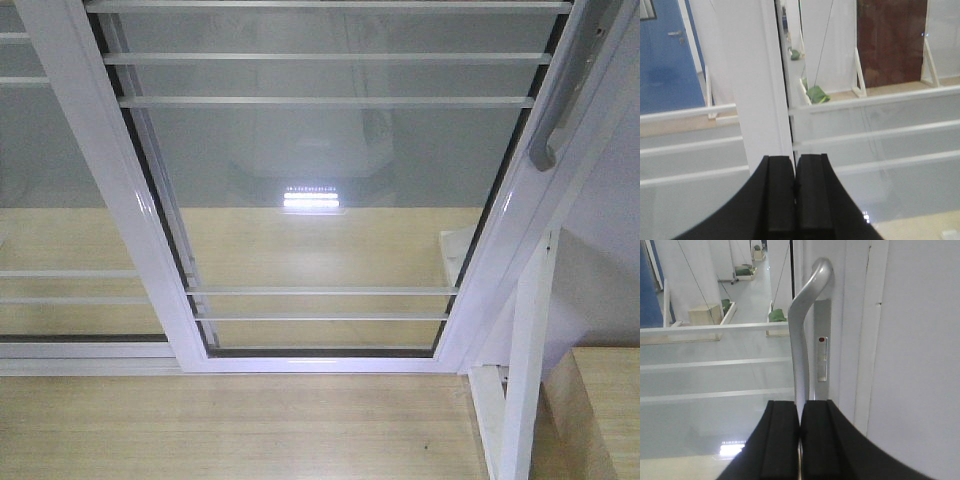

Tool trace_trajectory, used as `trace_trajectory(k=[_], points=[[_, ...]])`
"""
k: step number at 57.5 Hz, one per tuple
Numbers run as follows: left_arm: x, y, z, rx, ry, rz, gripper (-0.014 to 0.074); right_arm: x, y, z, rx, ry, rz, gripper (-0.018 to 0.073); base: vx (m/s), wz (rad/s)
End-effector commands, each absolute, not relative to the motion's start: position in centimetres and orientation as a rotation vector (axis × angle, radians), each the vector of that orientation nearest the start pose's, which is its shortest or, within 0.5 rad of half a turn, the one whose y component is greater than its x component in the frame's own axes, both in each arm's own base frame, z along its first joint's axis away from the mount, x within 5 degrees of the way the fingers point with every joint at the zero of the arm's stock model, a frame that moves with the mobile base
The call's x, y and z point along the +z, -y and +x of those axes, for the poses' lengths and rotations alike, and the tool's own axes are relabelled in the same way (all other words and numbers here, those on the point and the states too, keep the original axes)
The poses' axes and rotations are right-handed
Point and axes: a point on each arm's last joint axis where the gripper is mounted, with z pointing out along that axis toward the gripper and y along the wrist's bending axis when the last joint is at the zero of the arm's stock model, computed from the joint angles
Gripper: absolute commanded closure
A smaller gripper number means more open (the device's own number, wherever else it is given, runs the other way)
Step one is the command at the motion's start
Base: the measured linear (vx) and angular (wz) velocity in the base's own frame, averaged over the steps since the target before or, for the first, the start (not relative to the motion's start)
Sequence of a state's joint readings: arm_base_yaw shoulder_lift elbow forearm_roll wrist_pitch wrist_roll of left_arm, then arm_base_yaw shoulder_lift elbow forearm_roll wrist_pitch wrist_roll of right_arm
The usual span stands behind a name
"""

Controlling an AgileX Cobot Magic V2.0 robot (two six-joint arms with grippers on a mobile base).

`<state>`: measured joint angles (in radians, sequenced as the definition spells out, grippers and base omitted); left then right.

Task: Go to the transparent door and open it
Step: 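Reach the right gripper to the grey handle and close on it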

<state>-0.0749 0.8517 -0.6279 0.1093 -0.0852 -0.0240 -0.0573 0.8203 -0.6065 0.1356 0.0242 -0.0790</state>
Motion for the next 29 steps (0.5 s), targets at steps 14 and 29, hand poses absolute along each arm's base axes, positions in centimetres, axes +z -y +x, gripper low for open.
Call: trace_trajectory(k=[14, 29], points=[[34.9, 1.8, 20.0, -0.023, -1.568, 0.131, 0.0188, 33.2, 1.3, 20.3, -0.006, -1.697, 0.117, 0.0068, 0.0, 0.0], [34.8, 1.8, 20.1, -0.023, -1.575, 0.131, 0.0152, 31.2, 1.6, 23.5, -0.108, -1.702, 0.009, 0.0065, 0.0, 0.0]])
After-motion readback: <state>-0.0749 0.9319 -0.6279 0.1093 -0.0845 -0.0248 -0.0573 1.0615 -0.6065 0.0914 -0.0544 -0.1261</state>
